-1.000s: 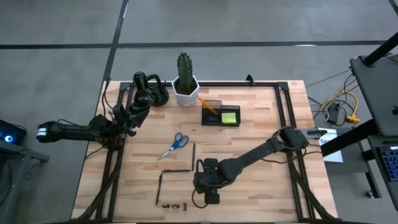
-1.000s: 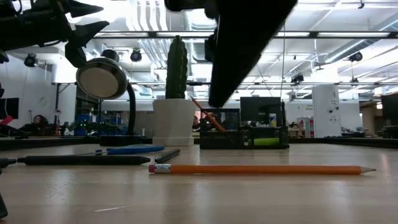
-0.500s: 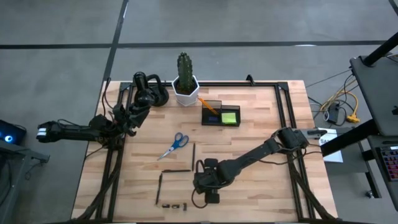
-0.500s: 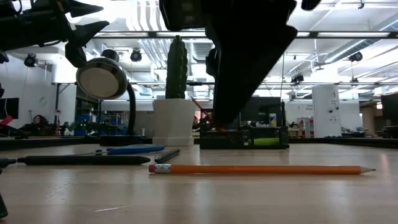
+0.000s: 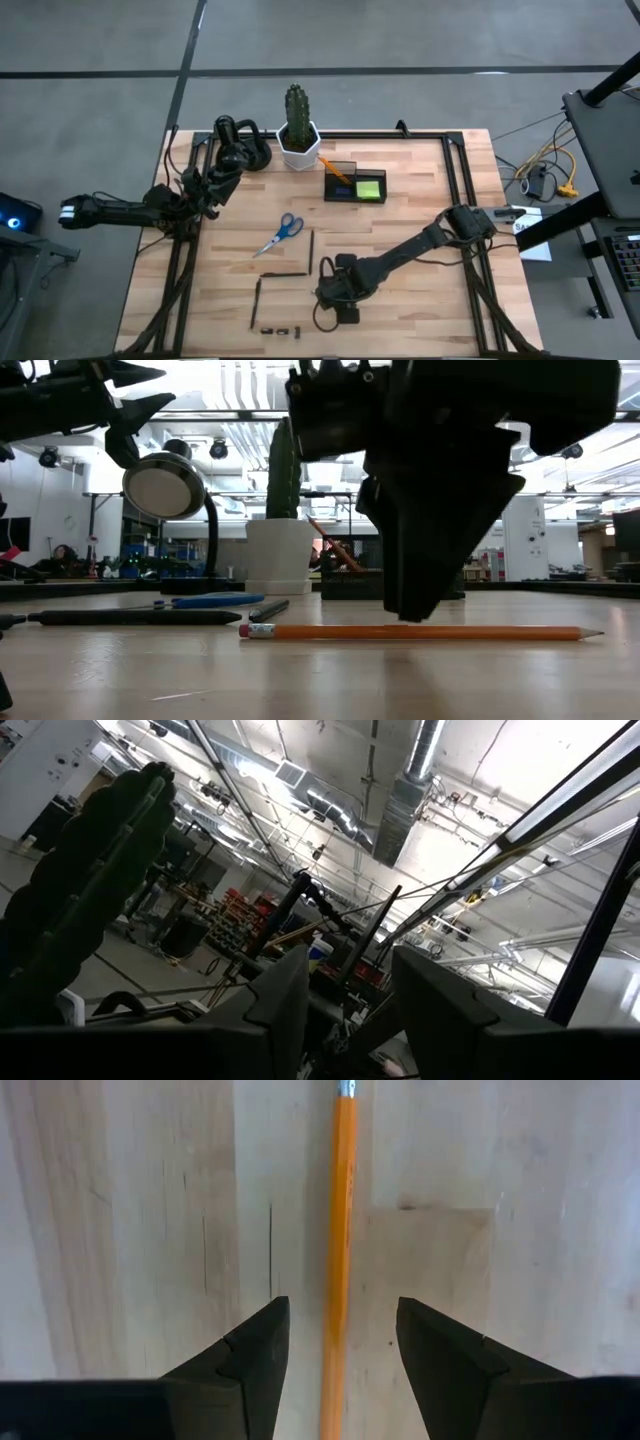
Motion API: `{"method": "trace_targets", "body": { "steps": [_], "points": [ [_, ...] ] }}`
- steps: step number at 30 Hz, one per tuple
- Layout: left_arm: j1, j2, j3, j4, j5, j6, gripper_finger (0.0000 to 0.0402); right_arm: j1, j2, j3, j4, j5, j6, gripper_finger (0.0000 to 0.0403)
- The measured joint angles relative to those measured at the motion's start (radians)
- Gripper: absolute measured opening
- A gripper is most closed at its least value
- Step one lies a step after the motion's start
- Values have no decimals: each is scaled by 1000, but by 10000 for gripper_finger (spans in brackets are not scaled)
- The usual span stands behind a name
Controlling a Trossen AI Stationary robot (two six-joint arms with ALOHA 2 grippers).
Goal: Pick and place office supplies into organizer
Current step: Put the pencil into the left section of the desk organizer
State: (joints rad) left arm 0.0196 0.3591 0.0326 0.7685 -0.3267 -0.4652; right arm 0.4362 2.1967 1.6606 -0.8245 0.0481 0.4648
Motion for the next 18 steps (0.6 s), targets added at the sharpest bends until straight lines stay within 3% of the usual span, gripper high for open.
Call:
{"method": "trace_targets", "body": {
  "steps": [18],
  "points": [
    [0, 0, 0, 0, 0, 0, 130, -9, 0, -45, 55, -48, -5, 163]
  ]
}}
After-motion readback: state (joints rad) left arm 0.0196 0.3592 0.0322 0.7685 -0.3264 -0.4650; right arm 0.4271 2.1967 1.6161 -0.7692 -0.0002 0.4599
